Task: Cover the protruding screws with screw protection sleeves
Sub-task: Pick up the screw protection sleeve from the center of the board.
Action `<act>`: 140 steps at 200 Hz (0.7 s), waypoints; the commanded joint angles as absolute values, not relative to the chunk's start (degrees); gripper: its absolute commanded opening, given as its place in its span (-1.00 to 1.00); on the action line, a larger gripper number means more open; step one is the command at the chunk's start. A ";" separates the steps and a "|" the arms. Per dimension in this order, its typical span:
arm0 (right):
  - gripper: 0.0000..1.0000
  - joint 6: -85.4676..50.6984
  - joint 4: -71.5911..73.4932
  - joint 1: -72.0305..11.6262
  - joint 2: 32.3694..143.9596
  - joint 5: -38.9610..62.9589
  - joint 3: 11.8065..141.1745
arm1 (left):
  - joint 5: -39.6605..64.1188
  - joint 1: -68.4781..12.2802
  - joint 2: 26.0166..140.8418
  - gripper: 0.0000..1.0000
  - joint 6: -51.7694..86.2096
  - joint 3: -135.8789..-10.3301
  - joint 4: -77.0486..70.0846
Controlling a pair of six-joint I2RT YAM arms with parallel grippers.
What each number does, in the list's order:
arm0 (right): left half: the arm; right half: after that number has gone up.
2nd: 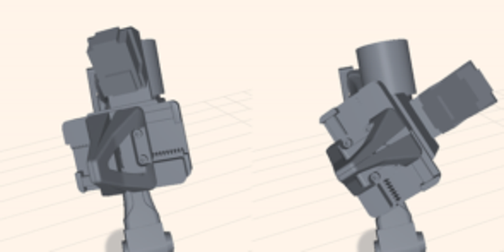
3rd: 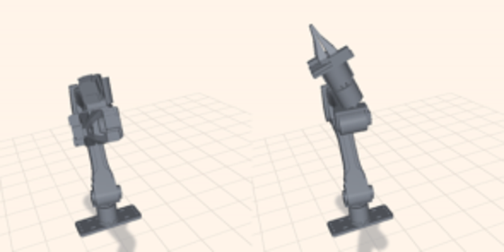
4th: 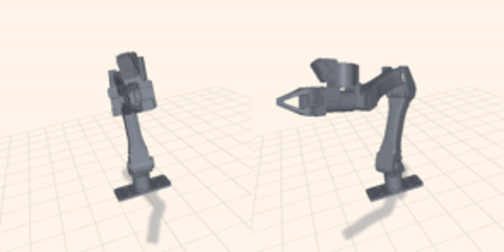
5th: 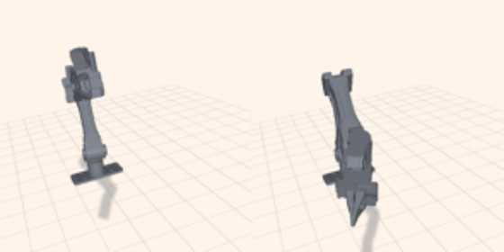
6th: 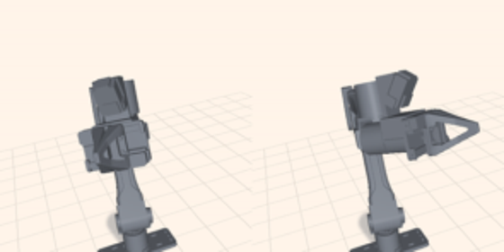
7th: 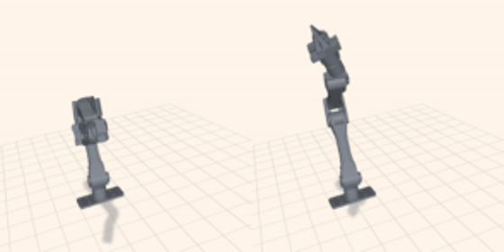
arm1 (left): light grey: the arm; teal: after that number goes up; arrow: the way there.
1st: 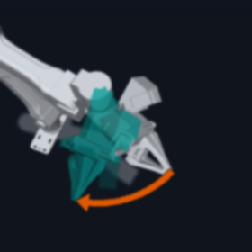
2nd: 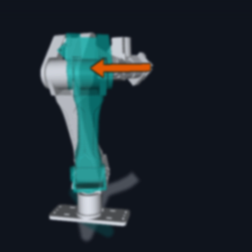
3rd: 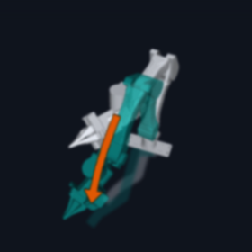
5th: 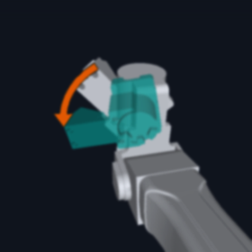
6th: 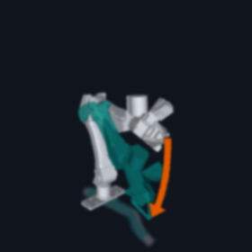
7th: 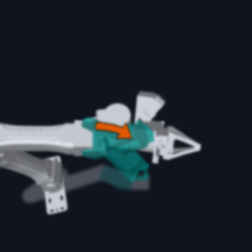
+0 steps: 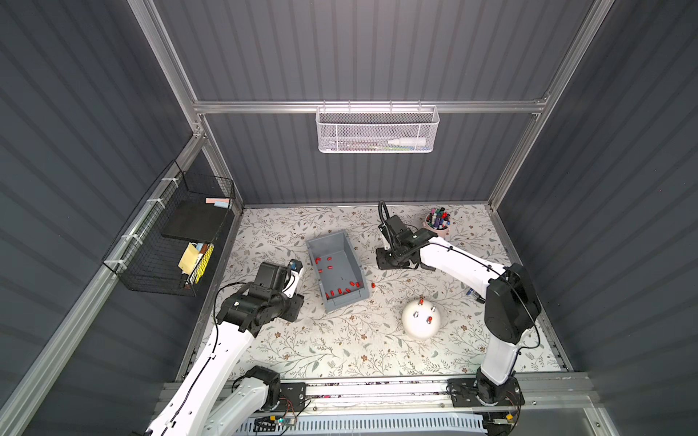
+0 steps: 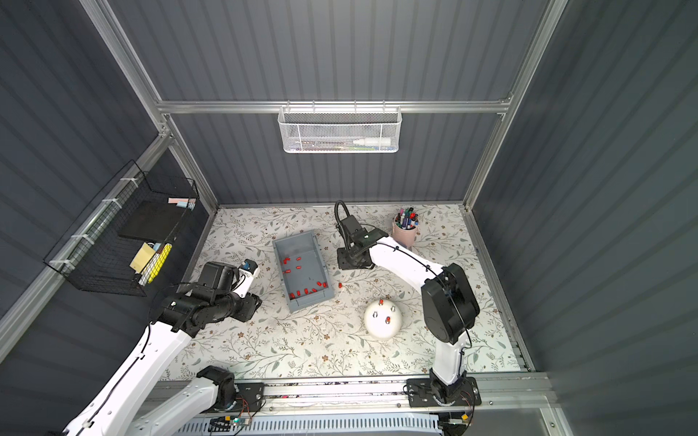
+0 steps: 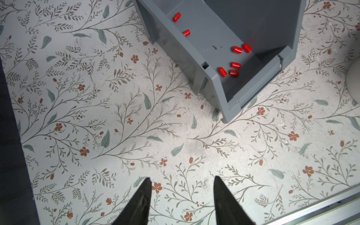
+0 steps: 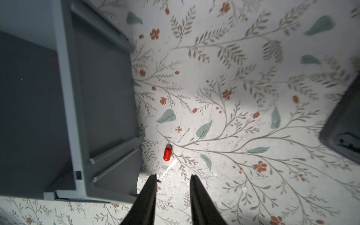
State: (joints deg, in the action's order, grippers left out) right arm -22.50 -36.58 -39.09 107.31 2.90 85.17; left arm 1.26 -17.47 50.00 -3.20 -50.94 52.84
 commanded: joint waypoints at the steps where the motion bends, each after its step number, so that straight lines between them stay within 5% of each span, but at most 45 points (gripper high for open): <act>1: -0.32 -25.03 -34.96 -39.44 109.05 9.30 82.63 | 0.73 -16.88 48.69 0.02 -3.52 -50.50 53.14; 140: -0.39 -25.25 -33.26 -40.60 117.15 10.11 82.27 | 2.02 -16.07 49.04 0.05 -3.10 -49.85 52.78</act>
